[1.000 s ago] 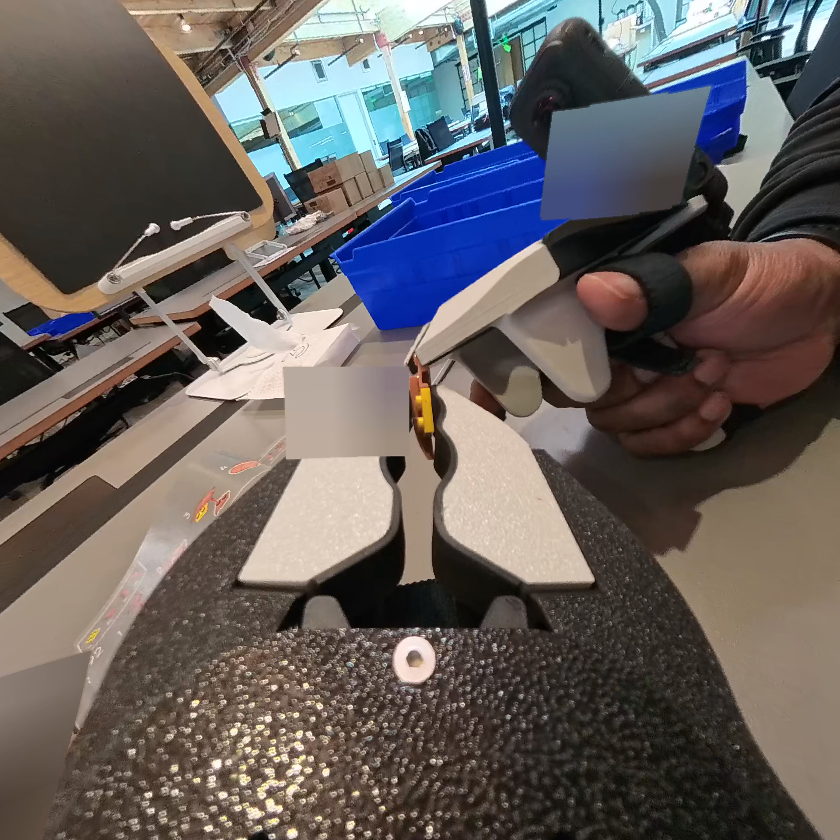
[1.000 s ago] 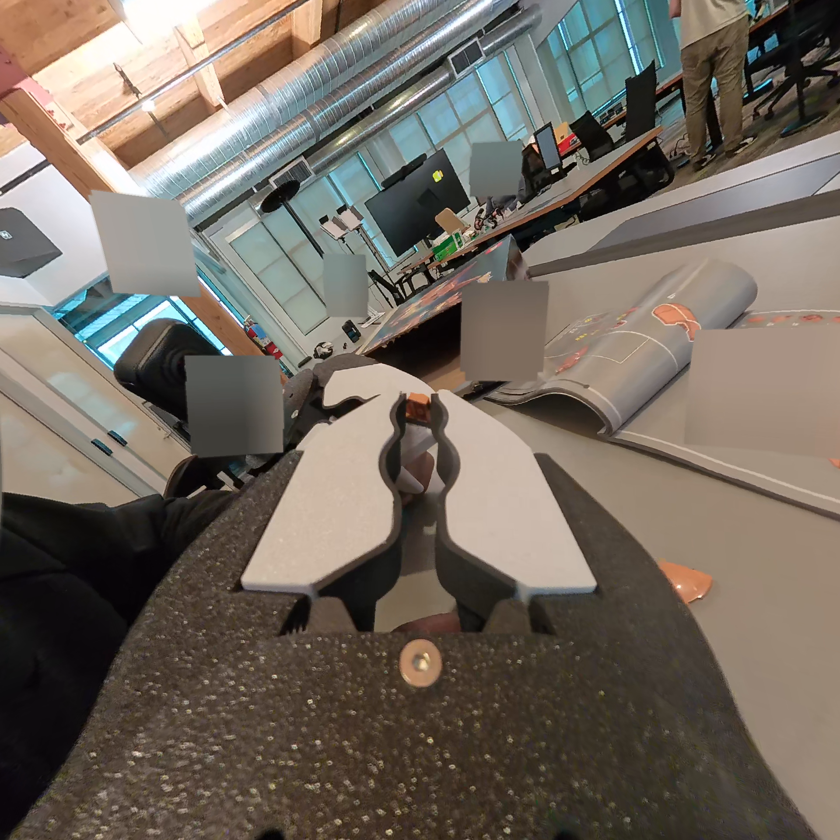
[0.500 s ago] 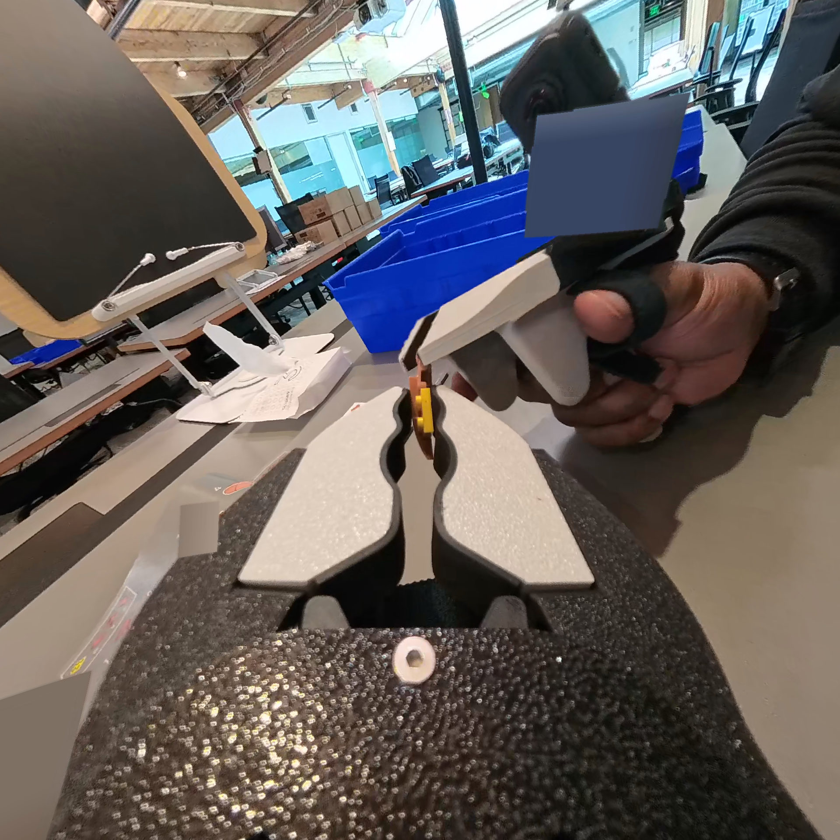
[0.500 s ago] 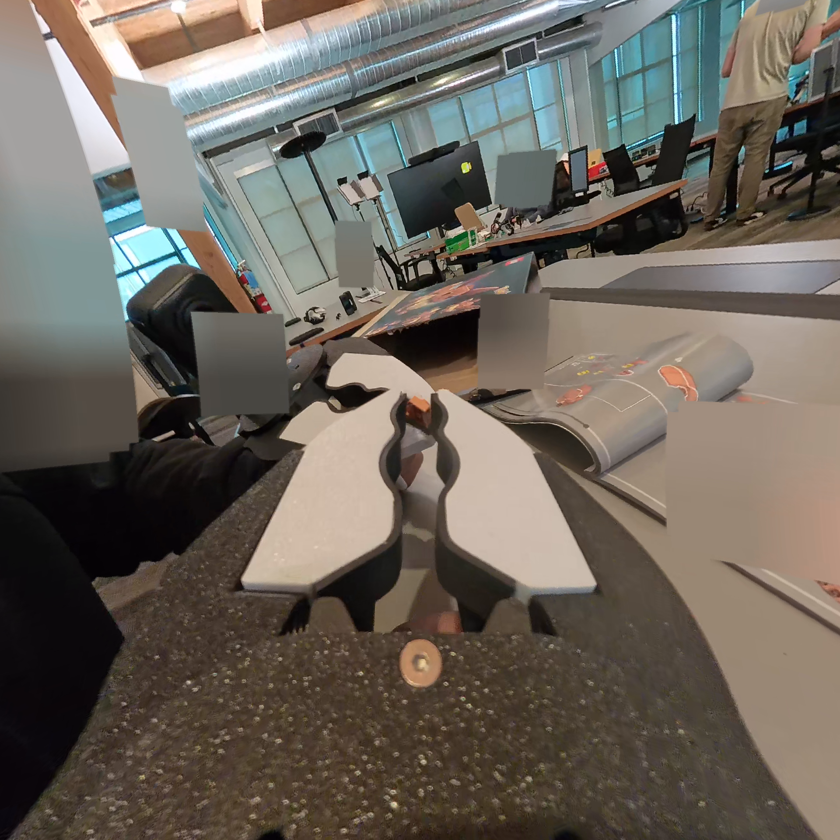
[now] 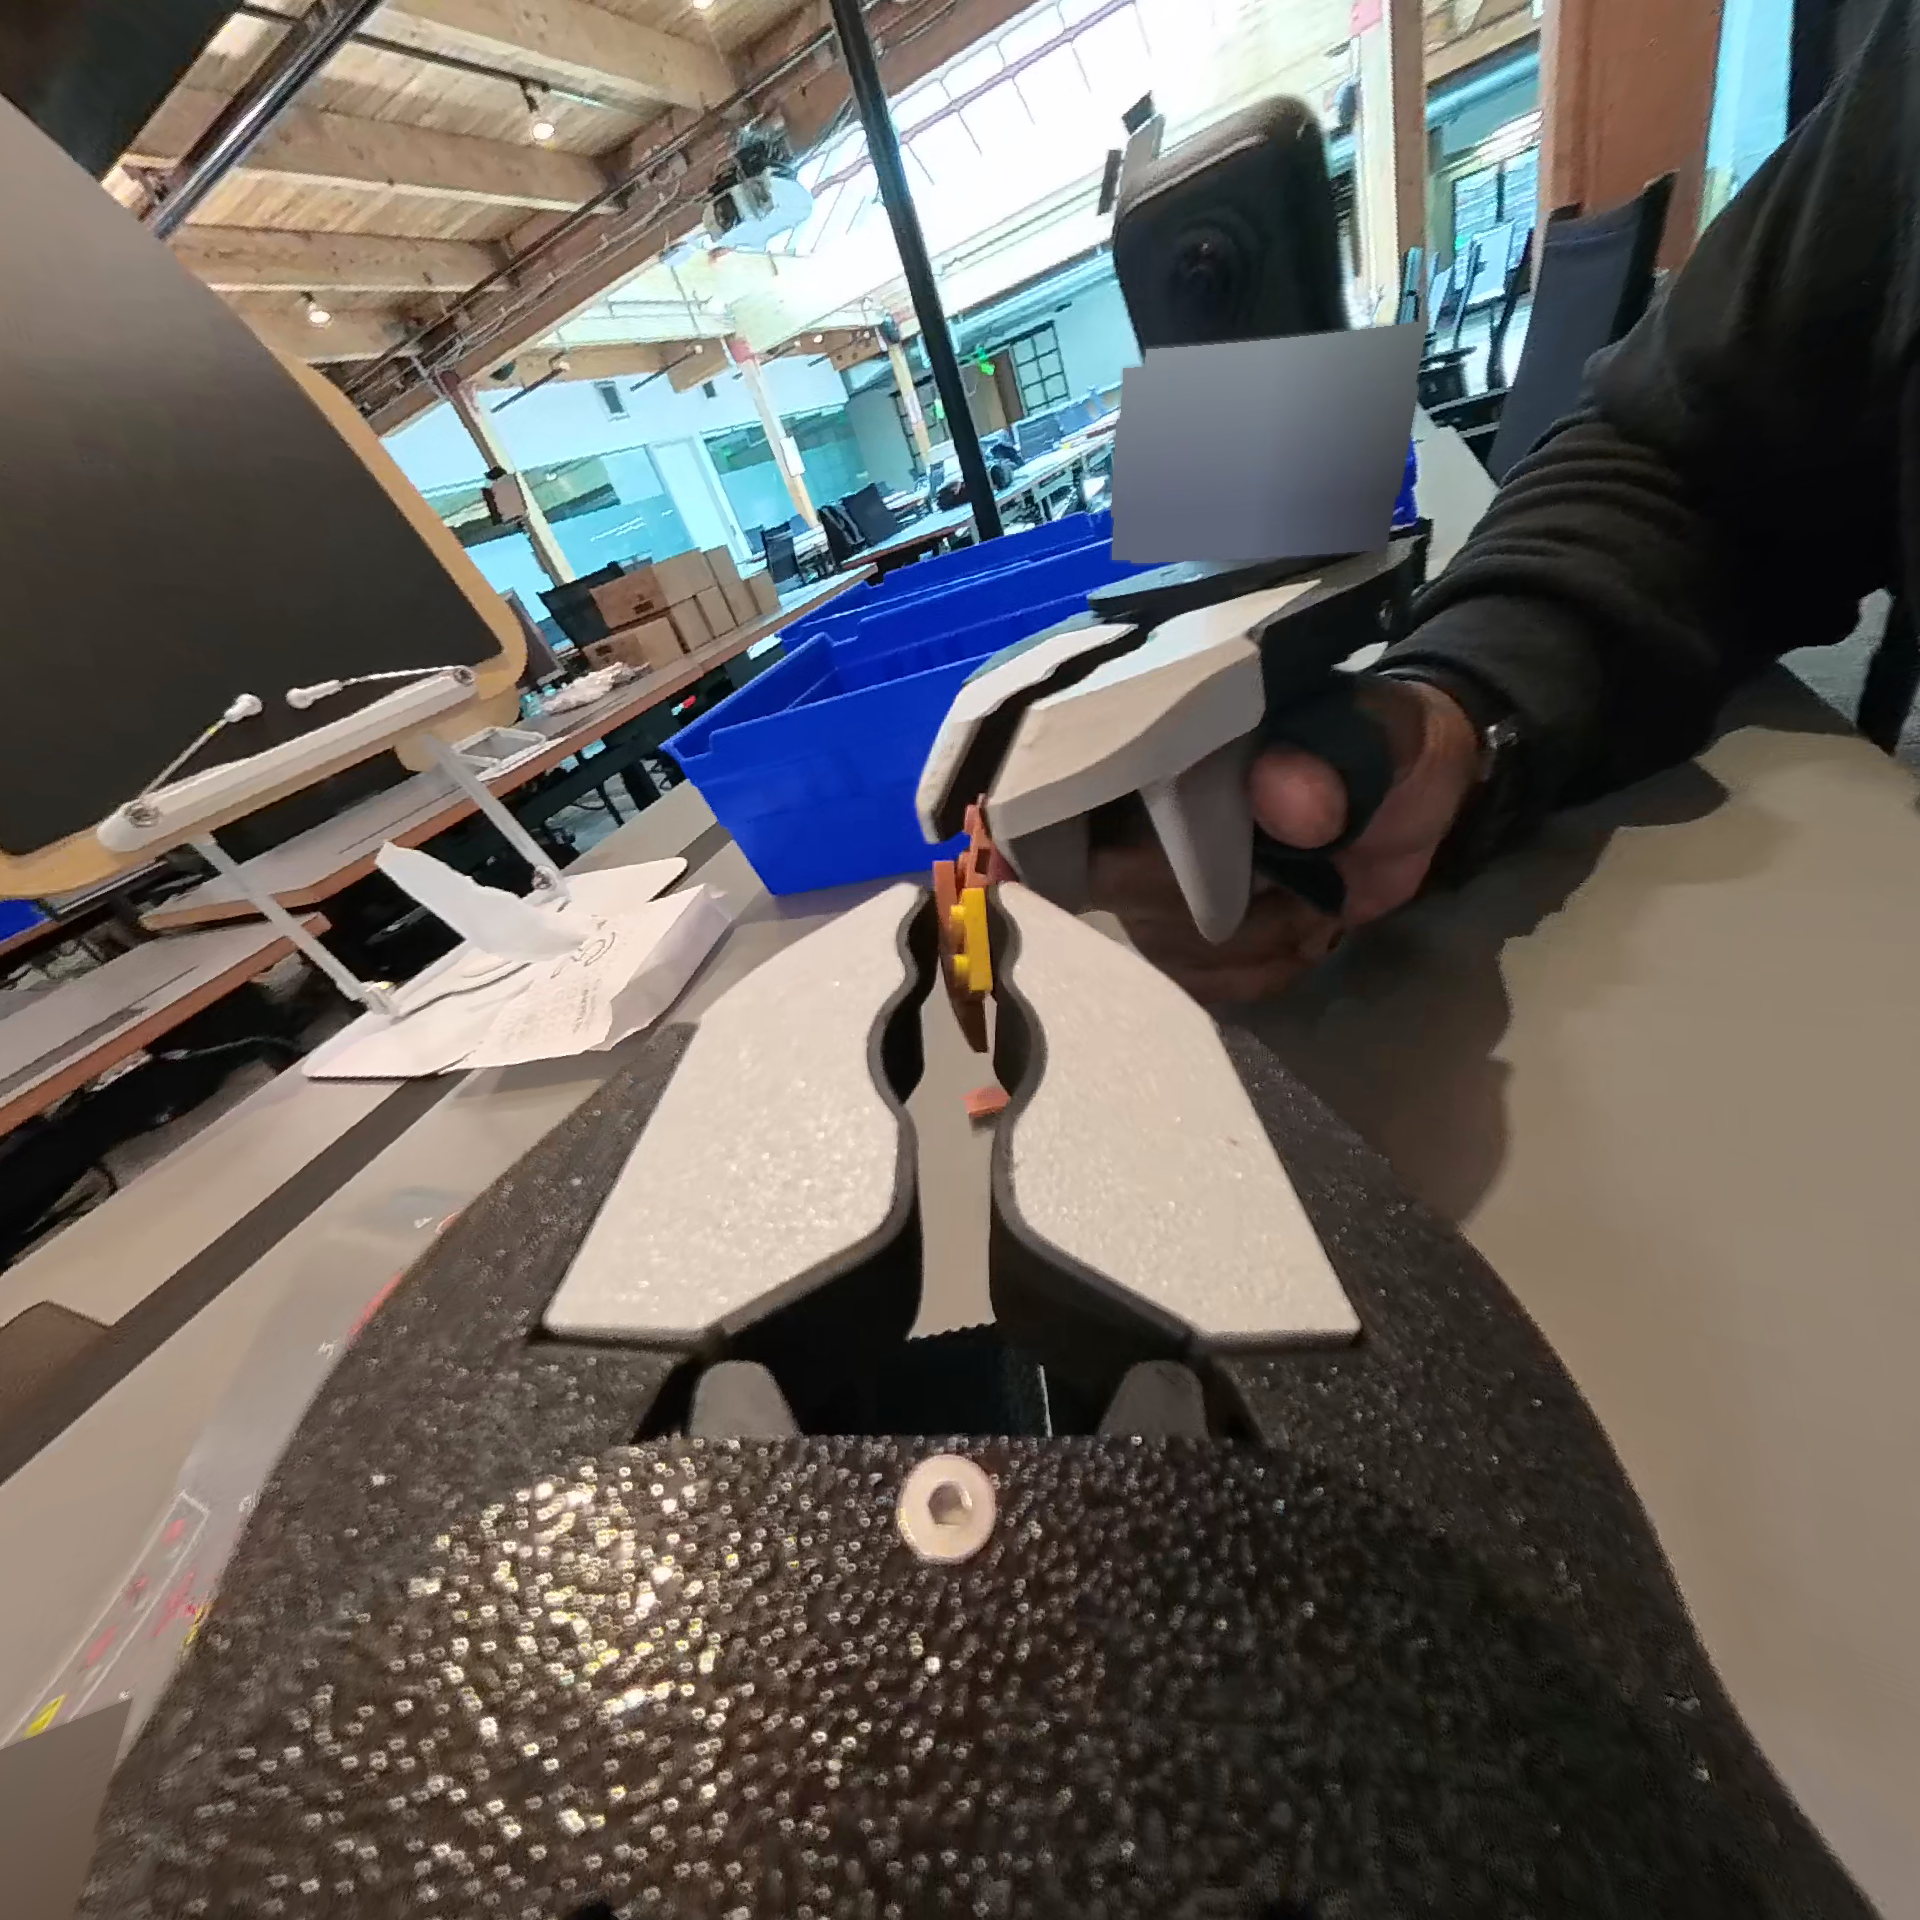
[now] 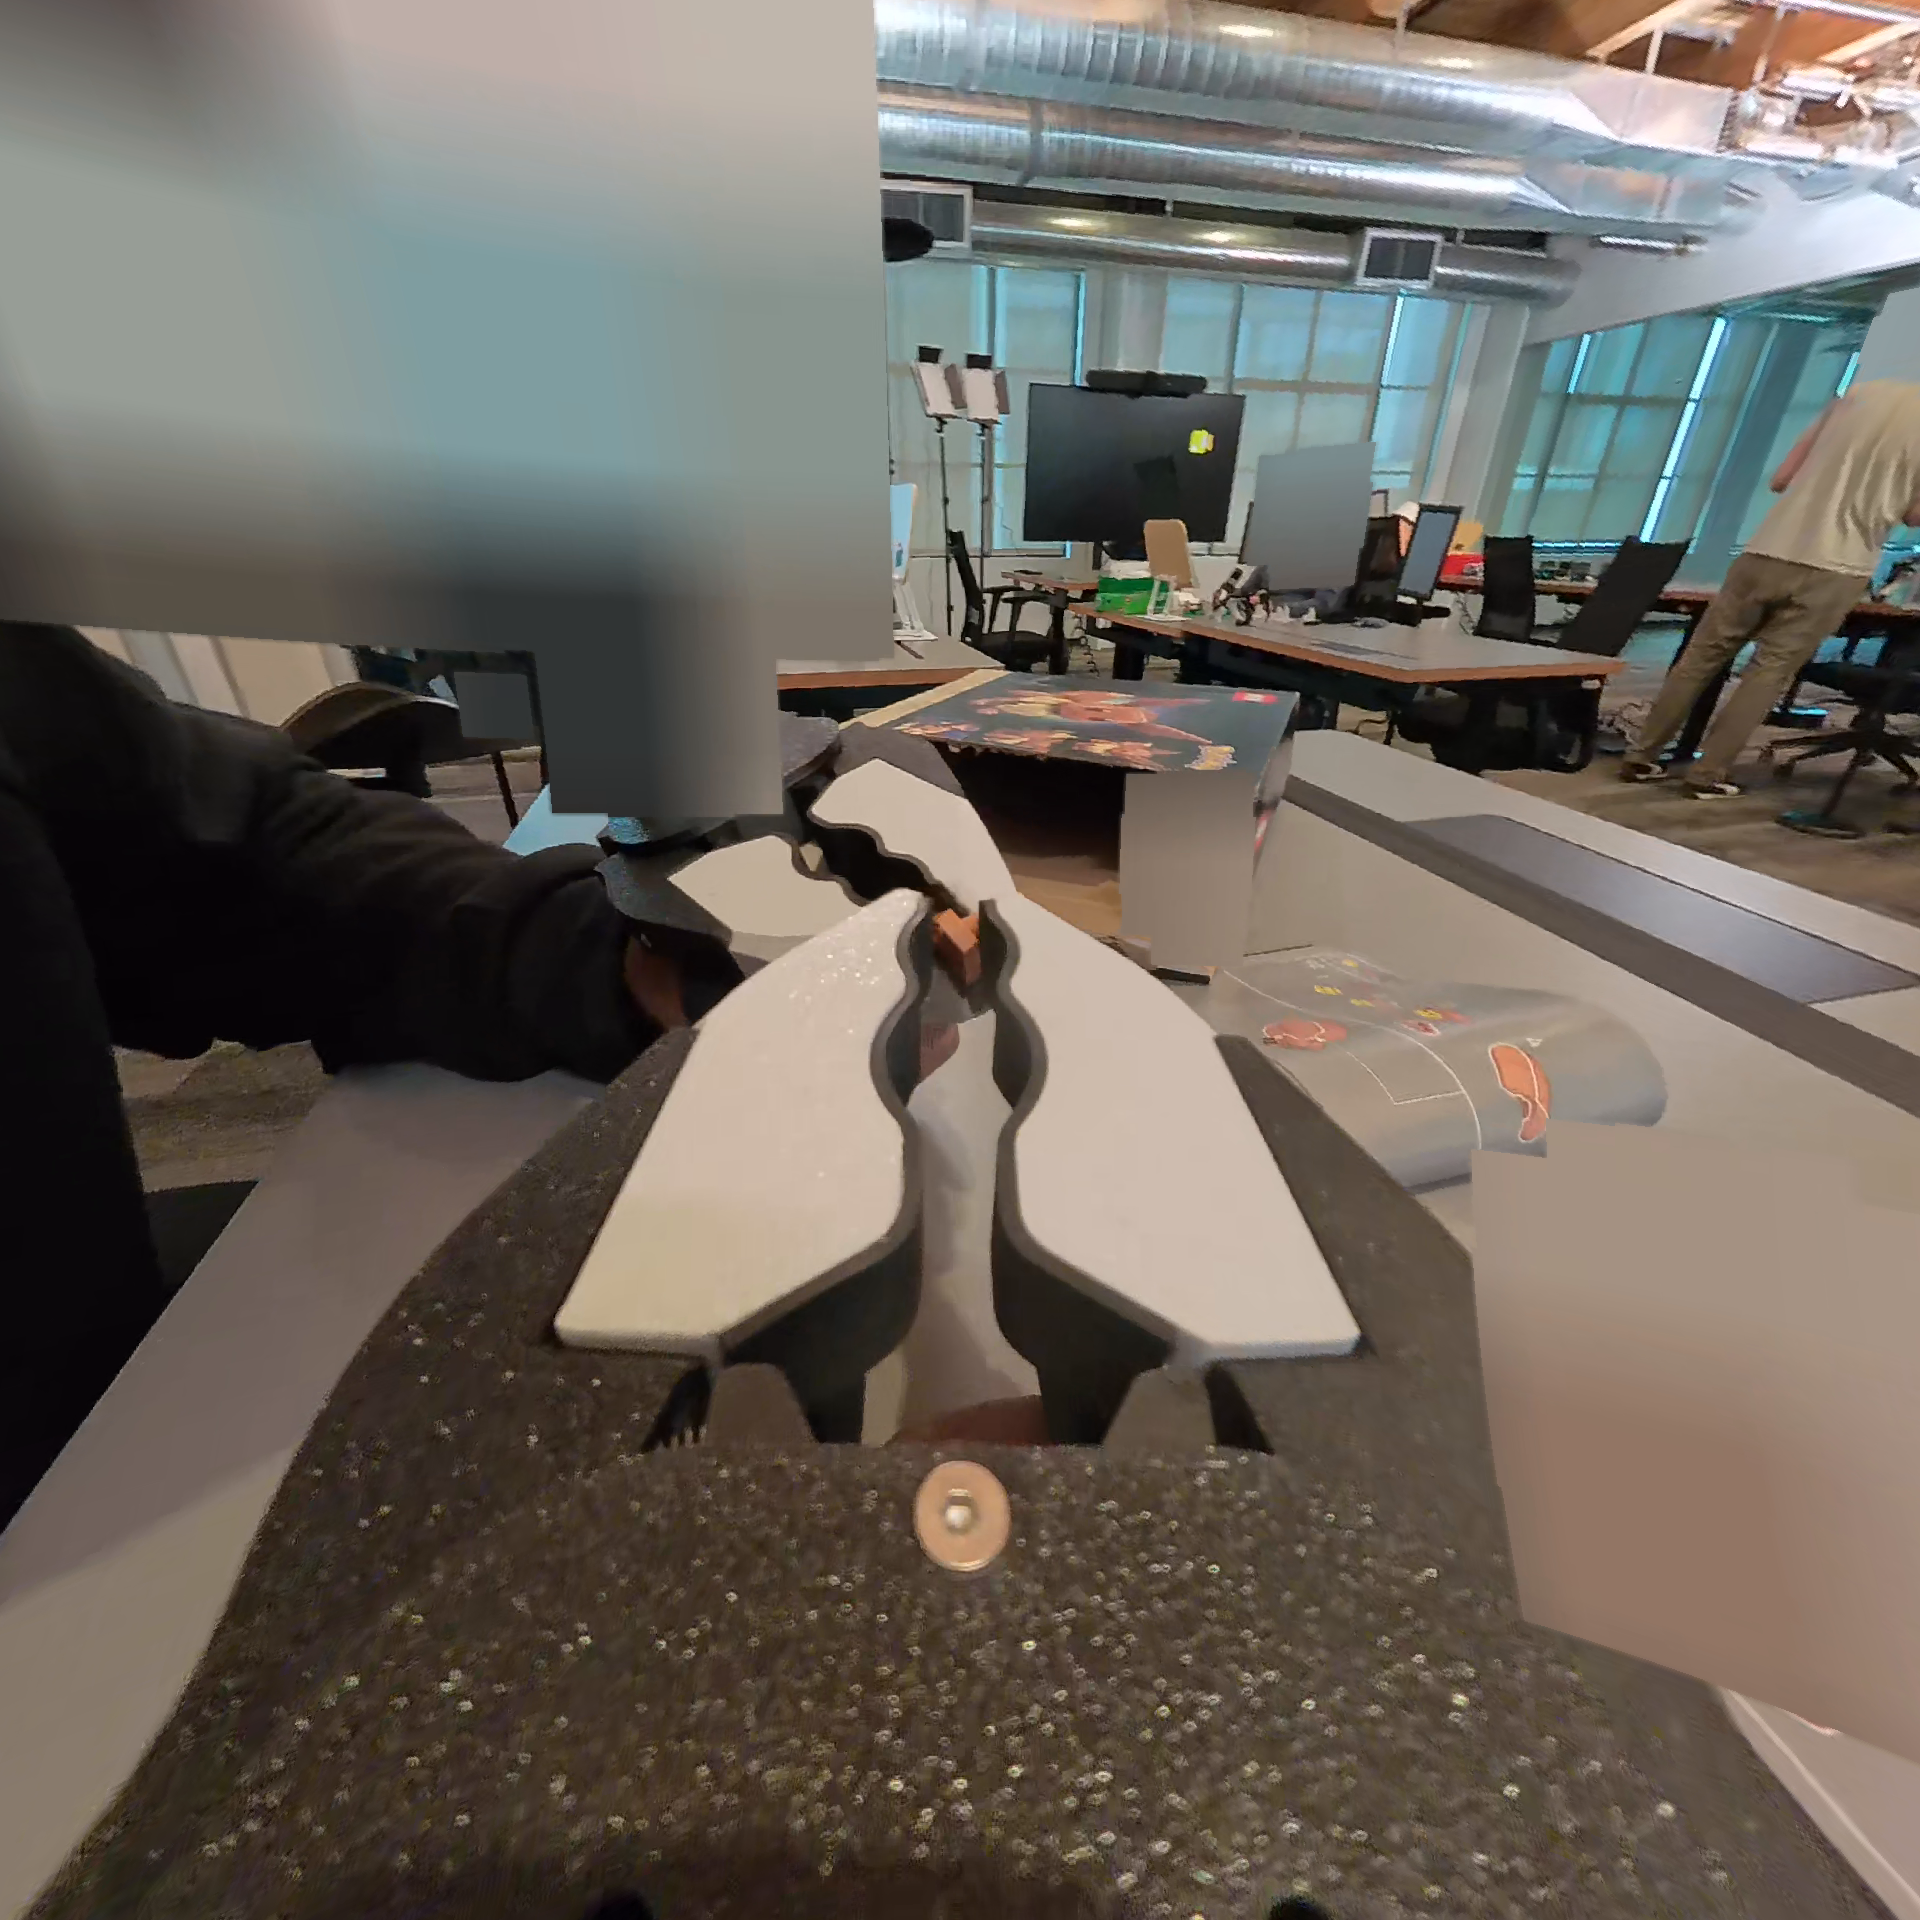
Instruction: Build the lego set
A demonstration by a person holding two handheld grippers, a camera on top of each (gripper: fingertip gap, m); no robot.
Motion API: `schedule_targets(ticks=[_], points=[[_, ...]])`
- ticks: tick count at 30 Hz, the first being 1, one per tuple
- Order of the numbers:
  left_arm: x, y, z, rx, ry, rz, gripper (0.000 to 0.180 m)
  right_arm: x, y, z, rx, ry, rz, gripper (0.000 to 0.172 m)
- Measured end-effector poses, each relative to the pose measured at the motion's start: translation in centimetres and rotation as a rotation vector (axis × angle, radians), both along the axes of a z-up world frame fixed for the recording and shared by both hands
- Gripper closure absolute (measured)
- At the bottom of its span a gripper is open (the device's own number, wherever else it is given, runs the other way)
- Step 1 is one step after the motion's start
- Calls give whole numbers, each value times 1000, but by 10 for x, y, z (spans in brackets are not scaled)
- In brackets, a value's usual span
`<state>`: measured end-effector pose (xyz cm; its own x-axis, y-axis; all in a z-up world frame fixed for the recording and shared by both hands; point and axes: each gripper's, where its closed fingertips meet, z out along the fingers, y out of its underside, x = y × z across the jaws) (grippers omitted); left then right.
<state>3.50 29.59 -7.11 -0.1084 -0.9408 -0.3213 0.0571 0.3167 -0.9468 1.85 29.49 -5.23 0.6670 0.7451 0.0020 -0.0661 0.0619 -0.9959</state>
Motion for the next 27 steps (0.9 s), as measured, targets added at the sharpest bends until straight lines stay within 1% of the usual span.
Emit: schedule_targets(ticks=[8,15,19,27], points=[[-3,-10,0,23,-1,-64,172,-3,-7,0,21,-10,92,165],[-5,-17,5,-28,-20,-133,172,-6,-12,-1,33,-22,139,165],[-5,-18,4,-32,-5,-141,172,-6,-13,-2,59,-41,139,166],[-8,-27,5,-161,15,-250,172,-10,-21,1,121,-53,168,167]])
